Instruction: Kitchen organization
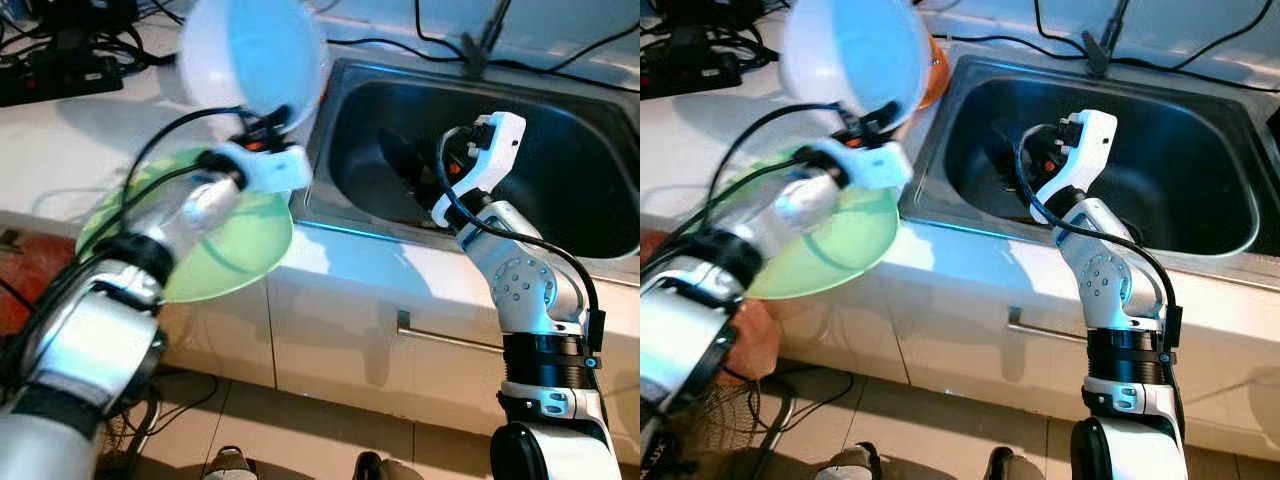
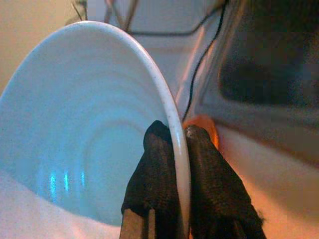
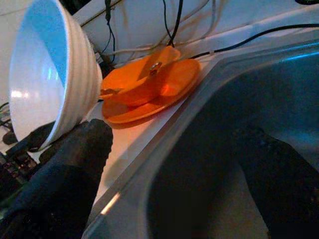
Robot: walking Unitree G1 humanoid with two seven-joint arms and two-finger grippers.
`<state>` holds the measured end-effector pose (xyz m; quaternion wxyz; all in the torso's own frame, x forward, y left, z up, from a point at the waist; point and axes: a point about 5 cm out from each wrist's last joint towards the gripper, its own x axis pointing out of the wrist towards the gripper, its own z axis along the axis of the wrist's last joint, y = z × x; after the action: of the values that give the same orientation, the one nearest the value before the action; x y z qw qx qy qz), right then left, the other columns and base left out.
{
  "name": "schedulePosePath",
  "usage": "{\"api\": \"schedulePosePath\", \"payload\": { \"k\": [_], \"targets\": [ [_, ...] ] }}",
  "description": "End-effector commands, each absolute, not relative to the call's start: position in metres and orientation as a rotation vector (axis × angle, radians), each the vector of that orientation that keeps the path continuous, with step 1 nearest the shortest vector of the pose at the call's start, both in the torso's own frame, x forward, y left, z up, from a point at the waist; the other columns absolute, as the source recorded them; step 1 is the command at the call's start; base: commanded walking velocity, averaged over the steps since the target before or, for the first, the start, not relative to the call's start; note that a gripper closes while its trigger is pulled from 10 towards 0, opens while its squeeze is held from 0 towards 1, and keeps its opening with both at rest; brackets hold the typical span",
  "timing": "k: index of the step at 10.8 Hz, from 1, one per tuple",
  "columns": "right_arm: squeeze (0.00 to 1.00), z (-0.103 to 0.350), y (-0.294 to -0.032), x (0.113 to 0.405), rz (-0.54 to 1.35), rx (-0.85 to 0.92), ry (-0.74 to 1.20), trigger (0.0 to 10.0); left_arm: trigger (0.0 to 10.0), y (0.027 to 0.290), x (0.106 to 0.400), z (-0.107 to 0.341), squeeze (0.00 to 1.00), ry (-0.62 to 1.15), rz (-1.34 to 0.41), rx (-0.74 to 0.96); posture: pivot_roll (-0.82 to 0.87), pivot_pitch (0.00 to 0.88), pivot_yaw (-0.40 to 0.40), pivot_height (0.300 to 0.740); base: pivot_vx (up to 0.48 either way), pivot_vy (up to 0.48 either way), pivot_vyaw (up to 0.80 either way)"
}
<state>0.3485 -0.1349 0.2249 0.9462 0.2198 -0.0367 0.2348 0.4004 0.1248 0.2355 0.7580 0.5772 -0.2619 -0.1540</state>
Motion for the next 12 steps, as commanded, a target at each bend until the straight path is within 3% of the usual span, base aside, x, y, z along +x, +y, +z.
{"api": "schedulePosePath", "payload": {
  "k": [1,4,6,8,11,12],
  "targets": [
    [0.0,0.232,-0.139,0.347,0.471,0.436,-0.109,10.0,0.0,0.115,0.401,0.244,0.0,-0.627,-0.341,1.265,0.05,0.17,-0.032,0.74,0.0,0.0,0.0],
    [0.0,0.233,-0.141,0.347,0.464,0.434,-0.116,10.0,0.0,0.113,0.402,0.258,0.0,-0.669,-0.302,1.252,0.05,0.162,-0.028,0.74,0.0,0.0,0.0],
    [0.0,0.234,-0.139,0.35,0.464,0.434,-0.125,10.0,0.0,0.113,0.396,0.292,0.0,-0.855,-0.238,1.192,0.06,0.146,-0.03,0.74,0.0,0.0,0.0],
    [0.0,0.236,-0.137,0.352,0.471,0.434,-0.132,10.0,0.0,0.115,0.393,0.3,0.0,-0.896,-0.234,1.178,0.07,0.139,-0.033,0.74,0.0,0.0,0.0],
    [0.0,0.246,-0.139,0.357,0.473,0.44,-0.163,10.0,0.0,0.107,0.387,0.3,0.0,-0.932,-0.3,1.152,0.07,0.108,-0.037,0.74,0.0,0.0,0.0],
    [0.0,0.254,-0.142,0.357,0.482,0.489,-0.182,10.0,0.0,0.093,0.38,0.299,0.0,-0.975,-0.372,1.125,0.08,0.098,-0.035,0.74,0.0,0.0,0.0]
  ]
}}
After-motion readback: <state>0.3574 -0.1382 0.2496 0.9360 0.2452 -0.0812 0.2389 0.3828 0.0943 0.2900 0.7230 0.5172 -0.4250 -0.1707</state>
